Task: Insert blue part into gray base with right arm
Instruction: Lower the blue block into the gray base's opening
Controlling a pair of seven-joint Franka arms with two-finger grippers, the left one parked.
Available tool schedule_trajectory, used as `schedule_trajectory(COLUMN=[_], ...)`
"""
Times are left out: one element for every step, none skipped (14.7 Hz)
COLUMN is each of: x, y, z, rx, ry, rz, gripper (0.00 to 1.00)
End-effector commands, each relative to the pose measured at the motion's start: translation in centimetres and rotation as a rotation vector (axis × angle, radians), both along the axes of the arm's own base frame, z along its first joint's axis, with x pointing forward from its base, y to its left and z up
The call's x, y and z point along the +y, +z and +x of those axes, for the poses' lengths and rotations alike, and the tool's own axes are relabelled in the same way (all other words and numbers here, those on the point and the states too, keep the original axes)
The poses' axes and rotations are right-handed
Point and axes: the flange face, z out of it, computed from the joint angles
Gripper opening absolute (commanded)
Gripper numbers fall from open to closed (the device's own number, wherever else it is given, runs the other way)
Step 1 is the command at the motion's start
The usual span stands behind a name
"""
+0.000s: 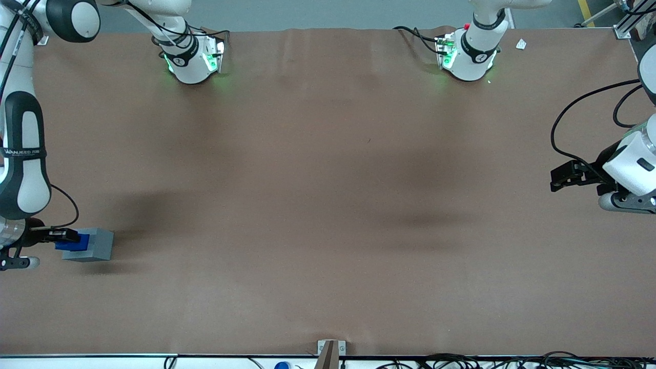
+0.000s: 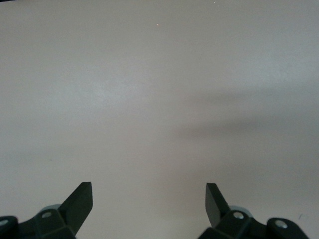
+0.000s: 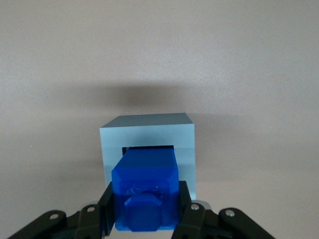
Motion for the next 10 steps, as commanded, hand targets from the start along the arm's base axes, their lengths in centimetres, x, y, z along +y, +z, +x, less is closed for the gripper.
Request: schedule_trajectory(x=[-0.1, -0.1, -0.1, -0.1, 0.2, 0.5, 0.5, 0.7, 0.9, 1.2], y=[0.3, 0.5, 0.7, 0.9, 1.1, 1.5, 2.5, 3.6, 3.9, 5.5], z=[-0.3, -0.3, -0.2, -0.2, -0.1, -0.1, -0.1, -0.3, -0.9, -1.7], rx=[-0.018, -0.026, -0.029, -0.031, -0.032, -0.034, -0.043, -0.054, -0.049, -0.064], ry=[-0.027, -0.034, -0.033, -0.033, -0.029, -0.027, -0.029, -0.03, -0.04, -0.054], rz=[0.025, 0.036, 0.036, 0.037, 0.035, 0.037, 0.036, 0.039, 0.06, 0.08], gripper=[0.82, 1.0, 1.0, 1.0, 1.0, 1.0, 1.0, 1.0, 1.0, 1.0])
